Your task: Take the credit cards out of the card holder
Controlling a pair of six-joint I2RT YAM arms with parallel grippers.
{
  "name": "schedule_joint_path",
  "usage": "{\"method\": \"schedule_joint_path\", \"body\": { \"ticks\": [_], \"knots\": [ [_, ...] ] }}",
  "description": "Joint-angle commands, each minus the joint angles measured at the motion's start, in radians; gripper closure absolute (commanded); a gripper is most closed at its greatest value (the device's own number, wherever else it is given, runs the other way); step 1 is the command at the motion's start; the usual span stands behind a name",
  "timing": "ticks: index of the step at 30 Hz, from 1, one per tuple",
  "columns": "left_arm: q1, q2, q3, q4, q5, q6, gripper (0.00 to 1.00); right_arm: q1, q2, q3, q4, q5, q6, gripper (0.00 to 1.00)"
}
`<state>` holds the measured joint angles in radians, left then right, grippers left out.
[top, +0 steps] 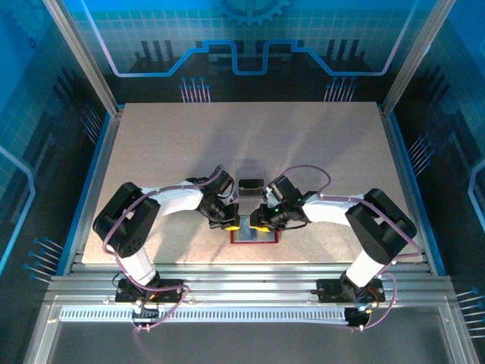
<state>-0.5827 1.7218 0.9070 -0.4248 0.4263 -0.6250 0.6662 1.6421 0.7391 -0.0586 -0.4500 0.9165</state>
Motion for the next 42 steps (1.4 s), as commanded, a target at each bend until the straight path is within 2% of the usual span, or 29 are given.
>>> {"method": "schedule_joint_path", "body": {
  "ticks": [1, 11, 20, 32, 42],
  "knots": [
    [-0.006, 0.017, -0.025, -0.034, -0.029, 0.019, 1.0, -0.013, 0.023, -0.01, -0.008, -0.005, 0.002, 0.67],
    [-0.006, 0.023, -0.025, -0.039, -0.03, 0.021, 1.0, -0.013, 0.039, 0.005, -0.036, -0.003, -0.018, 0.67],
    [-0.006, 0.023, -0.024, -0.046, -0.029, 0.022, 1.0, -0.025, 0.056, -0.025, 0.074, -0.076, 0.018, 0.69],
    [-0.006, 0.023, -0.022, -0.056, -0.035, 0.022, 1.0, -0.05, 0.041, -0.103, 0.284, -0.158, 0.106, 0.79],
    [-0.006, 0.025, -0.02, -0.063, -0.037, 0.024, 1.0, -0.061, 0.015, -0.125, 0.281, -0.152, 0.104, 0.86]
  ]
}}
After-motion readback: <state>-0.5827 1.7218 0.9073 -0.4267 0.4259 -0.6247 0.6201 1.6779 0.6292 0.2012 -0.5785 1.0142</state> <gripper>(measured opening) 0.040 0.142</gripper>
